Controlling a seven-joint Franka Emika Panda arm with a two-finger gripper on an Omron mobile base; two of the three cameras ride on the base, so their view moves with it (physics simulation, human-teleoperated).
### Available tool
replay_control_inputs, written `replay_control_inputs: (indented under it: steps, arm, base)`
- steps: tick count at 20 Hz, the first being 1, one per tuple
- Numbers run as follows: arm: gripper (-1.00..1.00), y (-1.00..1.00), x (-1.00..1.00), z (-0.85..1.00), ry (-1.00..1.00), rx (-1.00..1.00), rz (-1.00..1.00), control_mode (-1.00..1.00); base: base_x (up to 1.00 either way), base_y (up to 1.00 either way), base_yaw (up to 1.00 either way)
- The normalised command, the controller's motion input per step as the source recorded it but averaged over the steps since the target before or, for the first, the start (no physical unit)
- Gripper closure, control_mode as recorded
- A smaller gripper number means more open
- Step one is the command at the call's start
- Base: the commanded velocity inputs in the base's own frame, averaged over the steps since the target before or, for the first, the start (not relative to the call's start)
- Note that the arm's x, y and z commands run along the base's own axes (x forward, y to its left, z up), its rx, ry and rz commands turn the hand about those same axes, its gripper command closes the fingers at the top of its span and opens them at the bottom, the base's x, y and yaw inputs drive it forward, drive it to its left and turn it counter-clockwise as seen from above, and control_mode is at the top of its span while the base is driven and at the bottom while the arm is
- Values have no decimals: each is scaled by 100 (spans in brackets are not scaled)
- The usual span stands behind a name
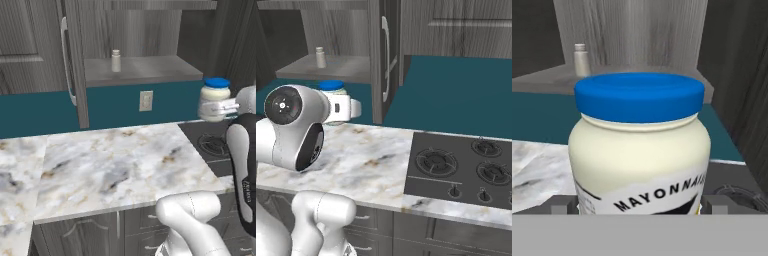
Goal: Take 2 condiments from the cabinet and move them on the counter near the stove.Make sure the condiments are lined up with each other, next to each other.
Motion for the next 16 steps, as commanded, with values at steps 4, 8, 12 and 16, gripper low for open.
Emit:
replay_control_inputs:
  steps: [4, 8, 12, 16]
  arm:
    - [100, -43, -48, -21, 0, 0, 8, -100]
    - [100, -35, -48, -43, 0, -1, 9, -100]
    - [100, -29, -18, -58, 0, 0, 10, -100]
    - [100, -33, -10, -50, 0, 0, 6, -100]
  base:
    - [0, 0, 0]
    - [0, 0, 0]
    - [0, 0, 0]
    - [0, 0, 0]
